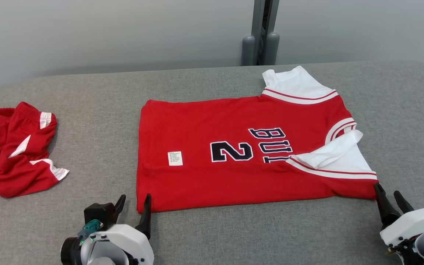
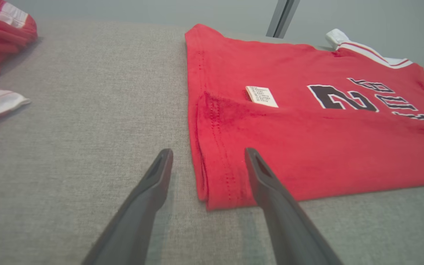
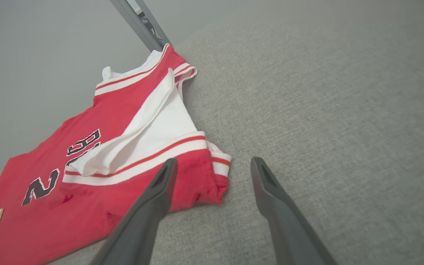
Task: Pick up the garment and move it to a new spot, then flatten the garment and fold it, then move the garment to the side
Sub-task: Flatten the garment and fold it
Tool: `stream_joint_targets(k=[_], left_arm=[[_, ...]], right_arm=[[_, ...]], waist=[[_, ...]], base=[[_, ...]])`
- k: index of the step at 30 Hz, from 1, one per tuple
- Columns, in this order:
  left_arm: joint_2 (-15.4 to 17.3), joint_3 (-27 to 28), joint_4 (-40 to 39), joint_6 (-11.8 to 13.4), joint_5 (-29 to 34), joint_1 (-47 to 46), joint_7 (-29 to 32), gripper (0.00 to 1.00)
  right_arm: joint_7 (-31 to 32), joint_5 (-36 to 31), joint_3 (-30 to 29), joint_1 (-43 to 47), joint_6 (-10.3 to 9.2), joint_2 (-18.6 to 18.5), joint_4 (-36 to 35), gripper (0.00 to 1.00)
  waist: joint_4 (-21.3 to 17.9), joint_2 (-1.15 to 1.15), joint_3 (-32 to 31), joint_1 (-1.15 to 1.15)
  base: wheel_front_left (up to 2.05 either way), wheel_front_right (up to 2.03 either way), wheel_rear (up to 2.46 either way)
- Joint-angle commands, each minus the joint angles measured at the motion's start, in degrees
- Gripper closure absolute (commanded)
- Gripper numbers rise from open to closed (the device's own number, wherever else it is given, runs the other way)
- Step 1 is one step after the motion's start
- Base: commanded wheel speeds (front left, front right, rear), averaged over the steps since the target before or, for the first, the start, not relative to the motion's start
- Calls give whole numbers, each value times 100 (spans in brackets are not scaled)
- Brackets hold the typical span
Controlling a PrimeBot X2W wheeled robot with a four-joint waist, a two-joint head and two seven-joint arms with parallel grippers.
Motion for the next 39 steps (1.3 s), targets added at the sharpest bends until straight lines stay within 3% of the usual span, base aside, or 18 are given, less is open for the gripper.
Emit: stream_joint_targets(k=[1,18,19,20,21,22,25,27,28,39], left_arm=[[-5,-16,96,-20,16,-131,14,0],[-226,-306,767,-333,-42,-452,362,0],[-236,-311,789,-364,-68,-470,390,16],[-243,-319,805,-370,-80,-486,396,53],[-249,-324,821,-385,-86,-496,397,64],[-255,-331,835,-404,-83,-502,397,100],[-267,-361,863,-452,-88,-521,414,100],[-260,-386,894,-492,-92,-542,427,100],[-265,-396,905,-499,-94,-544,431,100],[-136,-487,888,-642,-16,-529,302,100]], right_arm=[[49,43,-15,-40,1,-68,34,0],[182,314,388,-337,1,-134,159,0],[208,347,423,-359,1,-125,148,0],[267,397,464,-371,1,-105,133,0],[300,429,502,-381,1,-107,121,0],[315,449,521,-379,1,-125,122,0],[336,493,565,-386,1,-158,162,4],[333,530,608,-423,1,-175,183,64],[333,554,627,-440,1,-173,184,100],[288,692,910,-434,1,-369,129,100]], waist=[[11,0,25,0],[77,0,250,0],[76,0,256,0],[74,0,265,0],[74,0,273,0],[75,0,279,0],[80,0,289,0],[91,0,293,0],[96,0,294,0],[136,0,125,0]], base=[[0,0,0],[0,0,0],[0,0,0],[0,0,0],[0,0,0],[0,0,0],[0,0,0],[0,0,0],[0,0,0],[0,0,0]])
